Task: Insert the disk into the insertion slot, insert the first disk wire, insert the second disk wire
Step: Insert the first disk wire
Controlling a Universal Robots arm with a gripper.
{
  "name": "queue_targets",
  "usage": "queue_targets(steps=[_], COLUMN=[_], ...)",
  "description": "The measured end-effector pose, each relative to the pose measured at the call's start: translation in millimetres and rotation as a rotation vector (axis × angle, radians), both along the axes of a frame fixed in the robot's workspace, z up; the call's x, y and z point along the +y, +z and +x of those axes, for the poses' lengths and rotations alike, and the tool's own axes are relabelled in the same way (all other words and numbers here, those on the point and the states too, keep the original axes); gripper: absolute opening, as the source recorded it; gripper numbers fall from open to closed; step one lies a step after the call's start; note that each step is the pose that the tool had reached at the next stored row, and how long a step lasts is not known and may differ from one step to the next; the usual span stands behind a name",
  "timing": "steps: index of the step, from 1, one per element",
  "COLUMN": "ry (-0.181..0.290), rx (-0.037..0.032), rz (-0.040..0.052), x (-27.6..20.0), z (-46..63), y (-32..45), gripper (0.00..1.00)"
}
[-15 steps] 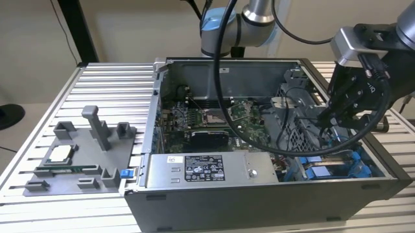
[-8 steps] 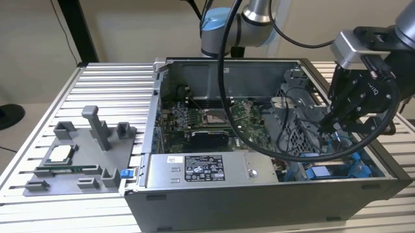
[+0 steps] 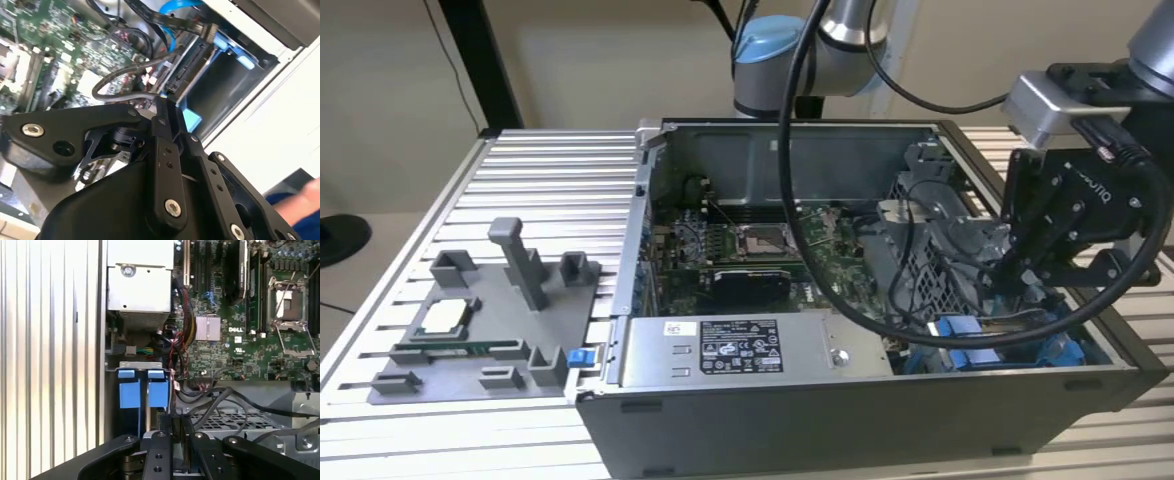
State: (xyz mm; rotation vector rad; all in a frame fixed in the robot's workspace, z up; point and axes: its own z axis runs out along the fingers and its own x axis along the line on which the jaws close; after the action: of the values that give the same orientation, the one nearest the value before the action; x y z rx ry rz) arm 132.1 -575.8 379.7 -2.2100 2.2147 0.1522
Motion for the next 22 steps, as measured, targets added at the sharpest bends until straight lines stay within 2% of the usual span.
queue_targets(steps=[3, 7, 9, 13, 14, 15, 18, 19, 22], ry=[0.013, 0.029, 0.034, 0.045, 0.046, 0.045, 0.045, 0.045, 0.043], rx=[-0.0103, -0.0255, -0.0331, -0.0491, -0.0664, -0.0732, -0.0756, -0.0757, -0.0769], rz=[-0.0447, -0.0982, -0.1182, -0.1490, -0.1573, -0.1577, -0.1568, -0.1496, -0.0979], x=[0.0, 0.0, 0.0, 0.0, 0.0, 0.0, 0.0, -0.1, -0.1], z=[0.0, 0.0, 0.0, 0.0, 0.0, 0.0, 0.1, 0.2, 0.5], y=[0.0, 0.0, 0.0, -0.3, -0.8, -1.7, -3.6, -4.1, -4.5], gripper=[0.00, 0.00, 0.00, 0.00, 0.00, 0.00, 0.00, 0.00, 0.00])
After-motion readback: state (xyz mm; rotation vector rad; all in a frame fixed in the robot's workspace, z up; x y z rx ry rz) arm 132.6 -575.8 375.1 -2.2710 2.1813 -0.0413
